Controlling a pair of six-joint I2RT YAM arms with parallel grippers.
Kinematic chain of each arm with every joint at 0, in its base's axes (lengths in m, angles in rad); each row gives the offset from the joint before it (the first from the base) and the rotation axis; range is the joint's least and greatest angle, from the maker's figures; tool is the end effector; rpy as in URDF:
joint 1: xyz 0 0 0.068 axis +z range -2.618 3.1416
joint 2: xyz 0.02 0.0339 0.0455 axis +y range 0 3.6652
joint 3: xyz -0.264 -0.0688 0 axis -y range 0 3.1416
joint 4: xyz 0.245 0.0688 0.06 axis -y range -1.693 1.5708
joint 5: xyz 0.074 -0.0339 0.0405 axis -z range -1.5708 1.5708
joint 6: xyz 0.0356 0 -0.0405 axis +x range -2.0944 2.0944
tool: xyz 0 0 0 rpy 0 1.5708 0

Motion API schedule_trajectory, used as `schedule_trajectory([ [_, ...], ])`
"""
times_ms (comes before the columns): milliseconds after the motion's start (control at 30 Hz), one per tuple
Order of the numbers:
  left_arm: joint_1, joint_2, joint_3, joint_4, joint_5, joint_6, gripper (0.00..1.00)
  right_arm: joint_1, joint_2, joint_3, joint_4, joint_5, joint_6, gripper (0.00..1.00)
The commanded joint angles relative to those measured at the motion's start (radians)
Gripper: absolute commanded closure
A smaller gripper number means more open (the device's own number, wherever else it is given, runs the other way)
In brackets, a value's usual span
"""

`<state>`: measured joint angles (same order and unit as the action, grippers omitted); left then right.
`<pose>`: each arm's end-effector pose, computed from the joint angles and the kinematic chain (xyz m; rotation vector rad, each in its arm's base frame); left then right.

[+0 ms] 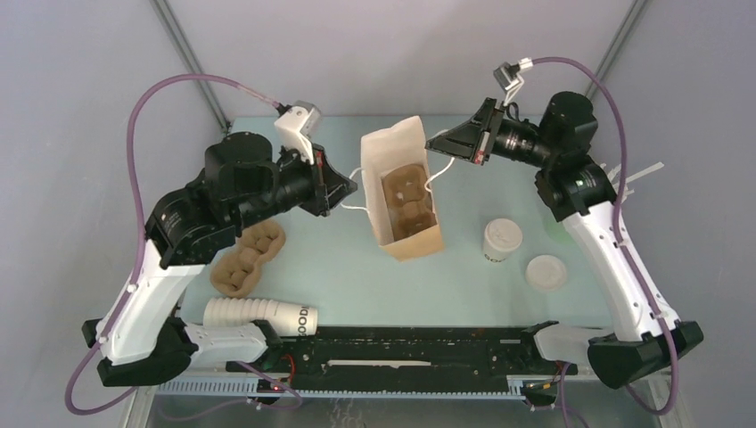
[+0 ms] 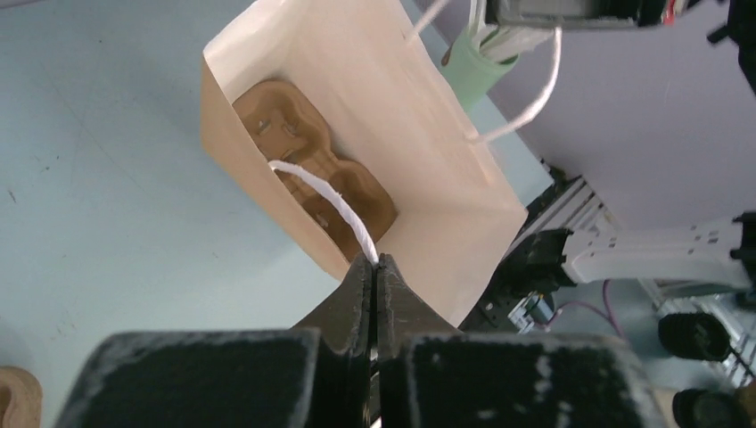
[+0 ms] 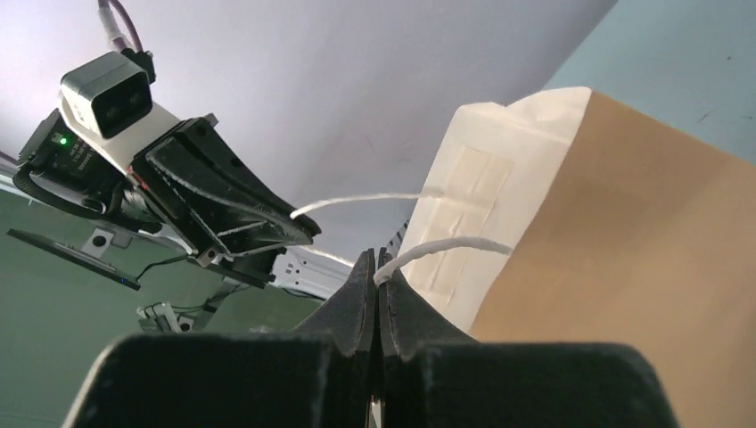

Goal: Pack the takeout coffee

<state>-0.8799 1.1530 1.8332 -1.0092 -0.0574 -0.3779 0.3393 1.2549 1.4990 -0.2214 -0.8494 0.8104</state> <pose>0.1094 -0.1292 0.5201 0.4524 1.9281 -0.7872 0.2351 0.1113 0.4841 -0.3504 1.7487 1.5146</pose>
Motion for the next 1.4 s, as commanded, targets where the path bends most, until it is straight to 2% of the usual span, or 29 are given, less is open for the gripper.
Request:
schedule_trajectory([
  [0,0.014,0.023,0.096,-0.020,-0.038,-0.081,1.00,-0.009,-0.044,0.025,-0.123,0.109,0.012,1.00],
  [100,0.045,0.037,0.037,0.002,-0.032,-0.156,1.00,-0.037,-0.060,-0.048,-0.256,0.231,-0.008,1.00],
  [200,0.137,0.060,-0.088,0.034,0.072,-0.229,1.00,-0.072,-0.036,-0.138,-0.342,0.333,-0.054,0.98],
  [300,0.229,0.099,-0.190,0.022,0.134,-0.254,0.99,-0.088,0.046,-0.152,-0.396,0.344,-0.118,0.94],
  [367,0.247,0.122,-0.162,-0.001,0.129,-0.225,0.95,-0.096,0.063,-0.152,-0.380,0.302,-0.110,0.93],
  [433,0.249,0.130,-0.082,-0.022,0.123,-0.197,0.85,-0.091,0.039,-0.141,-0.339,0.297,-0.097,0.91],
  [567,0.248,0.113,0.040,-0.044,0.112,-0.181,0.53,-0.098,-0.003,-0.126,-0.341,0.319,-0.112,0.80],
  [667,0.249,0.086,0.081,-0.119,0.045,-0.179,0.31,-0.118,-0.013,-0.124,-0.365,0.306,-0.134,0.71],
  [800,0.281,0.000,0.001,-0.190,-0.022,-0.196,0.10,-0.138,-0.020,-0.087,-0.421,0.307,-0.175,0.54],
  [867,0.325,-0.074,-0.112,-0.220,-0.054,-0.226,0.08,-0.139,-0.016,-0.052,-0.450,0.309,-0.201,0.46],
  [933,0.403,-0.149,-0.217,-0.269,-0.116,-0.274,0.09,-0.138,-0.010,-0.014,-0.481,0.317,-0.228,0.40],
  [1000,0.529,-0.220,-0.310,-0.331,-0.215,-0.308,0.08,-0.140,-0.004,0.022,-0.506,0.318,-0.251,0.34],
  [1167,1.026,-0.307,-0.505,-0.371,-0.186,-0.285,0.00,-0.141,-0.003,0.055,-0.553,0.290,-0.280,0.29],
  [1367,1.170,-0.300,-0.697,-0.296,-0.385,-0.362,0.00,-0.142,-0.030,0.019,-0.588,0.228,-0.286,0.29],
])
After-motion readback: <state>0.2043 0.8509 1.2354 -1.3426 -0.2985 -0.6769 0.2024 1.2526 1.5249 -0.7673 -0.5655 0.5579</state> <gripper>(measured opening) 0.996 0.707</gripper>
